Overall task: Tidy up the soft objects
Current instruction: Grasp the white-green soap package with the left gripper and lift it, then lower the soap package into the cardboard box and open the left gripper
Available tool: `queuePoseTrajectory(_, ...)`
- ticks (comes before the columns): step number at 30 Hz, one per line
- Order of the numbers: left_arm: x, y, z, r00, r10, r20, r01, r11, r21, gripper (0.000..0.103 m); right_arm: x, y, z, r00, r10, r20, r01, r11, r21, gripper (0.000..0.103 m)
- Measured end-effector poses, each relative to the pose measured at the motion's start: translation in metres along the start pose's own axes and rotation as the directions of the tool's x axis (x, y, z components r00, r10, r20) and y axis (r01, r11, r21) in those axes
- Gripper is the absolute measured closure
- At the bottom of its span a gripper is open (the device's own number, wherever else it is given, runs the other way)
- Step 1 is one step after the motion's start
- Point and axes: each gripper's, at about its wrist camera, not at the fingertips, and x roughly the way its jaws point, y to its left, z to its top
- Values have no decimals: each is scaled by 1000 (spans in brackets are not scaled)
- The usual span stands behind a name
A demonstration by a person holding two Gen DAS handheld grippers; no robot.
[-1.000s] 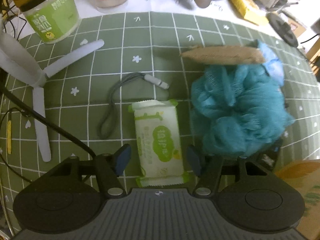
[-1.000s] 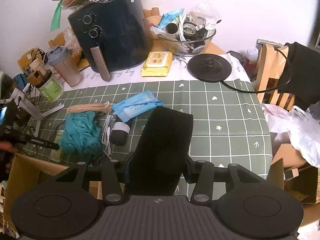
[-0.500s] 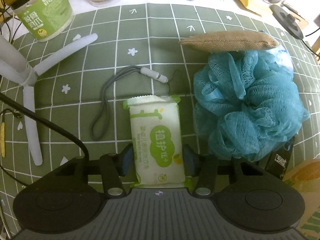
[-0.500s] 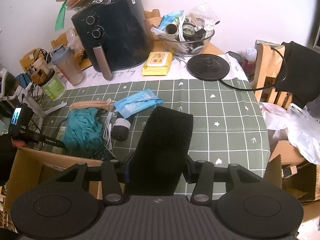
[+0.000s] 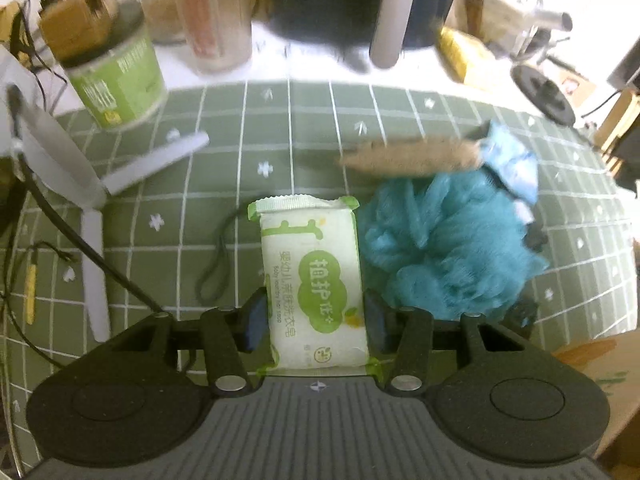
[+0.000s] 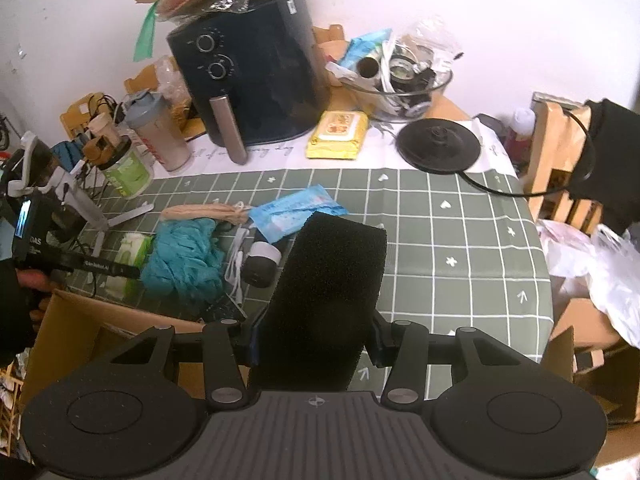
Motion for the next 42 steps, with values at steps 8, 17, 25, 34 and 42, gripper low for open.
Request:
queuePoseTrajectory(8,-48,-5,7,993,-25,115,28,999,-24,54,-8,12,16,998,65,20,-64,997,-52,52)
queuePoseTrajectory(17,-113,-27,-9,976,-68,206,78,996,-41,54,-19,29,25,986,167,17,-164,980,-117,52)
queuePoseTrajectory(25,-142,-54,-47,971,-122,204,132,991,-33,54,-19,53,18,966,255,-36,-257,954,-156,52)
queuePoseTrajectory(34,-148,-66,-84,974,-172,146,174,985,-4,54,-17,86,-15,950,281,-133,-301,939,-167,52)
queuePoseTrajectory(42,-145,-69,-107,980,-186,76,186,982,15,54,-19,102,-35,947,256,-196,-281,953,-111,51)
